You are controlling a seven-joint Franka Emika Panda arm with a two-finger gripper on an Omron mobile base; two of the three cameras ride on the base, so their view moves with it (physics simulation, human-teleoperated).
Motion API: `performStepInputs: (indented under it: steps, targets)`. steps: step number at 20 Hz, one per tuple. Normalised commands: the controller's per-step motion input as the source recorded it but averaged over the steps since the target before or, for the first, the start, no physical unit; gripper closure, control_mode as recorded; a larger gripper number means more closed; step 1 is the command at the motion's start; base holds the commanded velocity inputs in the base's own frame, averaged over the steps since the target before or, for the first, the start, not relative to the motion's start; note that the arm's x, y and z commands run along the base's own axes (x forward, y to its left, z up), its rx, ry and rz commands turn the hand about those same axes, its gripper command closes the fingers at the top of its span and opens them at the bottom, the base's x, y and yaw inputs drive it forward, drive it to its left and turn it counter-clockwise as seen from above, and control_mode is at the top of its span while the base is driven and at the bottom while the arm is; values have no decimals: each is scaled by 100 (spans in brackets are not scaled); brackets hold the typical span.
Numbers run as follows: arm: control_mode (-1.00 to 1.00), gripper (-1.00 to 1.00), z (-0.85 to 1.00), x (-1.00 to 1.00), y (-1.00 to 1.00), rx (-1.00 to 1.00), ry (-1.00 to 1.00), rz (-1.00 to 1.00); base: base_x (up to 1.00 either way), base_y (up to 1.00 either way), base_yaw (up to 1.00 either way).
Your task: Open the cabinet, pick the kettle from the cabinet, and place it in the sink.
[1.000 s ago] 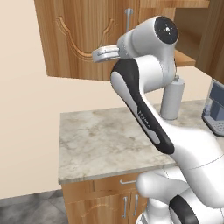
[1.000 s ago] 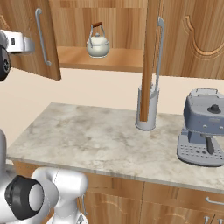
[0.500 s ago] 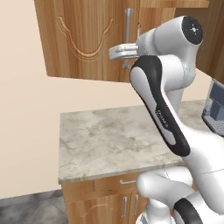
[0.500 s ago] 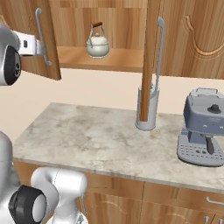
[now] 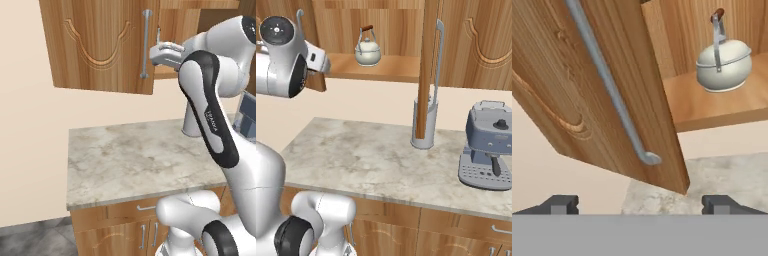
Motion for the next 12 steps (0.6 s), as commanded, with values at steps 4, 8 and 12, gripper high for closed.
performStepInputs:
  steps: [4, 8, 12]
  targets:
    - [-100, -100, 0, 13, -50, 24, 13, 0, 0, 0, 0]
    - [-100, -100, -10, 25, -33, 21, 2, 0, 0, 0, 0]
    - [-100, -100, -12, 25, -21, 25, 0, -1, 0, 0, 0]
